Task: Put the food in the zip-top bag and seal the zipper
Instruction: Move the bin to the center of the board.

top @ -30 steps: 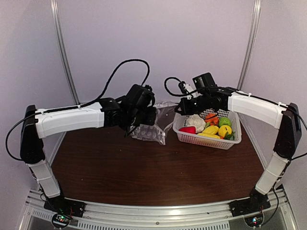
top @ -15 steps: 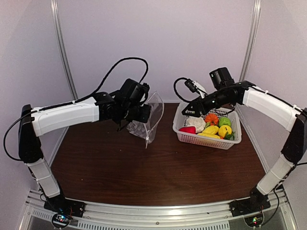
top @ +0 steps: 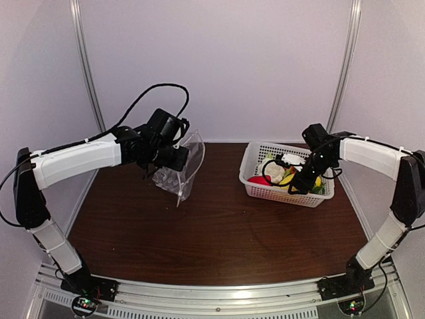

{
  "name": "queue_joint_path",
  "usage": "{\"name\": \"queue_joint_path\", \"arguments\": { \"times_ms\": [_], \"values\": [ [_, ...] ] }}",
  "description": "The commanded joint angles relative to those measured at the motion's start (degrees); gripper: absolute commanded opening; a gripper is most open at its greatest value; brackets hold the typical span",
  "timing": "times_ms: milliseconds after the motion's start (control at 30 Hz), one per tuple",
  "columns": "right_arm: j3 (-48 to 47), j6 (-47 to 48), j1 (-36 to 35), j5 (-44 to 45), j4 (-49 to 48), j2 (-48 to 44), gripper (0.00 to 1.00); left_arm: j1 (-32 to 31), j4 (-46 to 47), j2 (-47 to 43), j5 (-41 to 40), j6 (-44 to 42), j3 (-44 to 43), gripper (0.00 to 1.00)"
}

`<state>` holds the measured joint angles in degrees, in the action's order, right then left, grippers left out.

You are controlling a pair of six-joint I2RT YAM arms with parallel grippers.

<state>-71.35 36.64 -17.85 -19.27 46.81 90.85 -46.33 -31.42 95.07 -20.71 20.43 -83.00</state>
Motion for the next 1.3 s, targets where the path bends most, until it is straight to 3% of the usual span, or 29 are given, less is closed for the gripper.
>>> {"name": "queue_joint_path", "arguments": {
  "times_ms": [0,267,433,633,833,900,1067,1267],
  "values": [
    [2.62,2.4,2.08,10.01,0.74,-1.65,0.66,0.35,2.32,-2.25,2.71,-2.38,2.02,0.0],
    [8.99,-0.03,2.19,16.07,6.87,-3.97,0.61,0.52,2.82,-4.28,4.56,-3.69,3.88,0.0],
    [8.76,3.28,-3.21,7.72,17.88,-7.31,0.54,1.47,3.21,-4.15,8.51,-3.5,4.47,0.0],
    [7.48,9.98,-17.77,-8.27,25.44,-11.22,0.62,2.01,4.72,-3.76,12.74,-4.42,5.12,0.0],
    [0.2,11.13,-15.58,-7.04,27.48,-7.09,0.62,2.05,6.1,-3.17,16.03,-3.88,6.0,0.0],
    [-3.26,8.17,-13.99,-6.68,24.43,-7.51,0.6,2.04,6.4,-2.91,17.02,-3.17,5.97,0.0],
    [-3.17,-2.61,-13.5,0.27,1.91,-8.34,0.62,2.04,6.92,-1.94,19.82,-1.22,5.08,0.0],
    [-6.98,-9.56,-13.62,3.51,-7.88,1.33,0.69,2.14,8.12,-1.74,20.6,-0.8,5.04,0.0]
  ]
}}
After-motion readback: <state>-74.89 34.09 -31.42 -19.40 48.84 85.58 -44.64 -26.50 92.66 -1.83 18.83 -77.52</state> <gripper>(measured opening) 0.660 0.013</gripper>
